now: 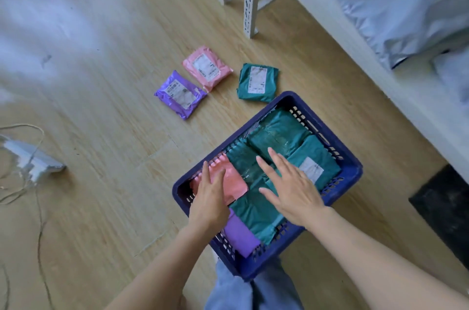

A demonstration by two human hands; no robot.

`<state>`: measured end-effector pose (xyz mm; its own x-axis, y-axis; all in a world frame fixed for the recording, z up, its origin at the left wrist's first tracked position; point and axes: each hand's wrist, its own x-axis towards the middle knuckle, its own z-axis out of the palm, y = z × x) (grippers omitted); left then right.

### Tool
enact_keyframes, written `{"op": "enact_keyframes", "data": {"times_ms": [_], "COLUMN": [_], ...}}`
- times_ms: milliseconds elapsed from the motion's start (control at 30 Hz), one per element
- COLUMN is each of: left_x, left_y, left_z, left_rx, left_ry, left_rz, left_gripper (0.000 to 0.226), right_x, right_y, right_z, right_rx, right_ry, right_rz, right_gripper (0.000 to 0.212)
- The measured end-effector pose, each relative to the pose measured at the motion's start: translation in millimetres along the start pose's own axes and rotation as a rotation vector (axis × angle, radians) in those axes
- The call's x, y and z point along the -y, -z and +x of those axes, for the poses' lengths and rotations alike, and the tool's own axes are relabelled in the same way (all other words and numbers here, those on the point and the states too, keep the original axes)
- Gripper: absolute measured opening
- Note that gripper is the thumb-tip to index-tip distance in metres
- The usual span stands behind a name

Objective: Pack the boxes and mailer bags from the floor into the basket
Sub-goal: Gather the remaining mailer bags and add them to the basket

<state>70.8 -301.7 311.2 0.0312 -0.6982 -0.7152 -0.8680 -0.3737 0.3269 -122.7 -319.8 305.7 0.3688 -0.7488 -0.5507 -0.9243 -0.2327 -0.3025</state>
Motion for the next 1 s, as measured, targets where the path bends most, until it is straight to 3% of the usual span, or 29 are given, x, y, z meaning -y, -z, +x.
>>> {"op": "enact_keyframes", "data": {"times_ms": [400, 700, 1000], "left_x": [-110.3, -172.5, -234.9], "left_y": [96.5, 108.1, 56.2], "left_z": [-167.4, -250.0, -305.0], "left_rx": [-0.06, -0.003, 0.145], "left_ry": [-0.193, -0.424, -0.675], "left_rz": [-0.021, 0.093, 0.372], "left_gripper": [0.072, 0.066, 0.059], "right_x": [37.8, 47.5, 42.5], "right_y": [153.5, 142.2, 102.5], "right_z": [-186.9, -294.8, -408.4], "right_rx": [-0.181, -0.345, -0.474], "right_ry": [-0.24, -0.469, -0.671], "right_rz": [0.246, 0.615, 0.819], "right_gripper": [0.065, 0.063, 0.06]}}
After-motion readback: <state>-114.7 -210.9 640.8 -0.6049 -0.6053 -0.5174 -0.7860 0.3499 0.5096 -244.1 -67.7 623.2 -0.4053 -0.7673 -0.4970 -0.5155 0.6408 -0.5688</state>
